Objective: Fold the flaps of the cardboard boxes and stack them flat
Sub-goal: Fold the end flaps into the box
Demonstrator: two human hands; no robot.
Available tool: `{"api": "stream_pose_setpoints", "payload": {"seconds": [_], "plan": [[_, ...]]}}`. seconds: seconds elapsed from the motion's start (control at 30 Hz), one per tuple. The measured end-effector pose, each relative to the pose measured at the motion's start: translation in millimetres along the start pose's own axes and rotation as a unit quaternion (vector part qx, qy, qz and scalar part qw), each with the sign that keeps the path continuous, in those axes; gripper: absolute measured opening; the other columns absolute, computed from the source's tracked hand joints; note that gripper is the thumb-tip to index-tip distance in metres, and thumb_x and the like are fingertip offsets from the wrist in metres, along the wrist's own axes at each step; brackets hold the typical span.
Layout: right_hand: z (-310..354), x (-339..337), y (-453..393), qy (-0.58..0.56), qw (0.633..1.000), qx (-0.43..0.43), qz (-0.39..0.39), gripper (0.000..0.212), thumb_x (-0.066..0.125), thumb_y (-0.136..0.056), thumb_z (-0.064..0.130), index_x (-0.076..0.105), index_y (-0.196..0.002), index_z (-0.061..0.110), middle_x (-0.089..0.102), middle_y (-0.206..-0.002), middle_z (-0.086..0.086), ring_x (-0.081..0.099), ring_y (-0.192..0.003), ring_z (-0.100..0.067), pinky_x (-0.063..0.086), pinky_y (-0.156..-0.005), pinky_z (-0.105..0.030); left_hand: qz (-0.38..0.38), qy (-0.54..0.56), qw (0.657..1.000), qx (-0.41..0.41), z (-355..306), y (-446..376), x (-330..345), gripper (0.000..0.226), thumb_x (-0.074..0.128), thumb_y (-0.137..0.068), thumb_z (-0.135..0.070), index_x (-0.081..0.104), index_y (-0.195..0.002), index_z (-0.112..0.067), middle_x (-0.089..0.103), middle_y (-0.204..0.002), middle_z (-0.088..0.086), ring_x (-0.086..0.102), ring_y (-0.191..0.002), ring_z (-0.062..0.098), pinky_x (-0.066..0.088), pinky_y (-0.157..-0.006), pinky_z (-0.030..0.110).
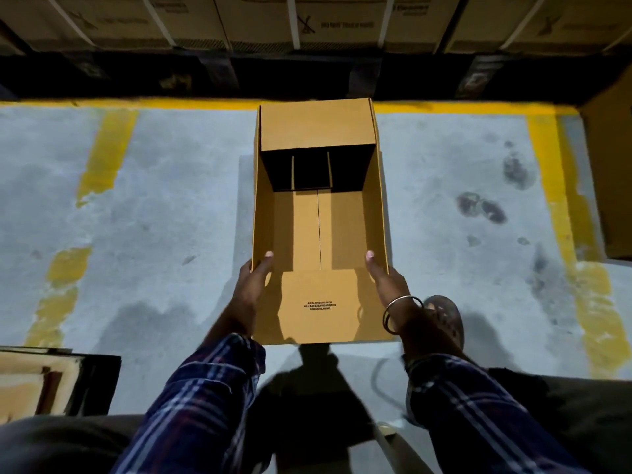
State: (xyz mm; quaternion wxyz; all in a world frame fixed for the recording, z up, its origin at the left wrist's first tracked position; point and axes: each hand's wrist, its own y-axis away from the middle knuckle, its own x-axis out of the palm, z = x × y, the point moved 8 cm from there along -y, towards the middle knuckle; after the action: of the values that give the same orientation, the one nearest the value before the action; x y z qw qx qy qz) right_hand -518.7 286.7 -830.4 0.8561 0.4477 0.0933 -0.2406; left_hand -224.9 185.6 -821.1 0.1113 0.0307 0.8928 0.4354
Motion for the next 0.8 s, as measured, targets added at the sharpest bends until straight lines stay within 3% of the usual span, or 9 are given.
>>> {"api": "stream_pose_setpoints", "payload": {"seconds": [0.13, 0.2, 0.27, 0.33, 0.43, 0.5, 0.63, 0.7, 0.8], "plan": [[2, 1, 6, -0.047, 0.999, -0.013, -0.023, 0.118, 0.048, -0.057, 0.097, 0.052, -0.145, 0.018, 0.059, -0.143, -0.01, 0.055, -0.129, -0.036, 0.041, -0.112, -0.052, -0.048, -0.005, 0.998, 0.031, 0, 5, -4, 0.09, 0.062, -0.086, -0.073, 0.029, -0.158, -0.031, 0.043, -0.159, 0.006, 0.045, -0.14, 0.039, 0.038, -0.114, 0.058], [2, 1, 5, -0.049, 0.999, -0.015, -0.017, 0.099, 0.055, -0.075, 0.086, 0.05, -0.146, 0.016, 0.058, -0.144, -0.013, 0.054, -0.13, -0.037, 0.04, -0.112, -0.052, -0.051, -0.018, 0.998, 0.022, -1, 12, -3, 0.09, 0.062, -0.086, -0.072, 0.029, -0.159, -0.031, 0.042, -0.16, 0.009, 0.045, -0.14, 0.04, 0.038, -0.114, 0.058], [4, -1, 7, -0.026, 0.999, -0.027, -0.032, 0.089, 0.058, -0.085, 0.074, 0.046, -0.147, 0.012, 0.054, -0.145, -0.017, 0.052, -0.131, -0.039, 0.04, -0.111, -0.05, -0.072, -0.04, 0.997, 0.012, -4, 20, -8, 0.086, 0.061, -0.091, -0.068, 0.028, -0.16, -0.028, 0.038, -0.162, 0.012, 0.043, -0.142, 0.042, 0.038, -0.114, 0.057], [16, -6, 20, 0.053, 0.991, -0.083, -0.085, 0.094, 0.061, -0.085, 0.07, 0.037, -0.152, 0.009, 0.041, -0.154, -0.019, 0.04, -0.141, -0.04, 0.035, -0.115, -0.051, -0.104, -0.076, 0.992, 0.014, -13, 33, -14, 0.084, 0.064, -0.092, -0.062, 0.034, -0.157, -0.019, 0.037, -0.159, 0.018, 0.045, -0.138, 0.043, 0.043, -0.11, 0.055], [55, 1, 49, 0.228, 0.929, -0.244, -0.157, 0.084, 0.059, -0.095, 0.054, 0.023, -0.16, 0.014, 0.017, -0.168, -0.009, 0.011, -0.155, -0.032, 0.017, -0.124, -0.051, -0.119, -0.16, 0.978, 0.065, -46, 57, -23, 0.081, 0.07, -0.091, -0.054, 0.041, -0.152, -0.008, 0.041, -0.155, 0.021, 0.048, -0.134, 0.041, 0.046, -0.105, 0.046], [78, 23, 61, 0.328, 0.89, -0.298, -0.112, 0.072, 0.051, -0.099, 0.054, 0.028, -0.159, 0.021, 0.022, -0.167, -0.004, 0.005, -0.157, -0.027, 0.008, -0.125, -0.05, -0.105, -0.191, 0.969, 0.119, -79, 78, -30, 0.071, 0.069, -0.095, -0.049, 0.047, -0.148, -0.008, 0.049, -0.152, 0.016, 0.05, -0.134, 0.036, 0.044, -0.104, 0.036], [78, 54, 73, 0.465, 0.852, -0.239, 0.017, 0.06, 0.037, -0.1, 0.064, 0.052, -0.141, 0.023, 0.052, -0.148, -0.007, 0.029, -0.149, -0.031, 0.011, -0.12, -0.062, -0.012, -0.212, 0.952, 0.219, -151, 149, -33, 0.047, 0.066, -0.095, -0.052, 0.064, -0.131, -0.021, 0.064, -0.134, 0.003, 0.061, -0.121, 0.024, 0.049, -0.102, 0.039], [84, 52, 88, 0.507, 0.825, -0.249, -0.007, 0.053, 0.038, -0.101, 0.061, 0.057, -0.134, 0.025, 0.057, -0.139, -0.006, 0.043, -0.137, -0.03, 0.021, -0.115, -0.064, 0.027, -0.249, 0.927, 0.278, -181, 198, -38, 0.045, 0.065, -0.097, -0.051, 0.063, -0.133, -0.025, 0.066, -0.128, 0.0, 0.063, -0.116, 0.019, 0.05, -0.098, 0.037], [119, 33, 127, 0.486, 0.812, -0.311, -0.089, 0.049, 0.032, -0.103, 0.058, 0.066, -0.118, 0.026, 0.066, -0.121, -0.005, 0.057, -0.117, -0.029, 0.036, -0.102, -0.053, 0.045, -0.284, 0.887, 0.36, -204, 262, -50, 0.042, 0.063, -0.099, -0.047, 0.061, -0.137, -0.028, 0.068, -0.119, -0.002, 0.063, -0.111, 0.011, 0.051, -0.093, 0.031]]}}
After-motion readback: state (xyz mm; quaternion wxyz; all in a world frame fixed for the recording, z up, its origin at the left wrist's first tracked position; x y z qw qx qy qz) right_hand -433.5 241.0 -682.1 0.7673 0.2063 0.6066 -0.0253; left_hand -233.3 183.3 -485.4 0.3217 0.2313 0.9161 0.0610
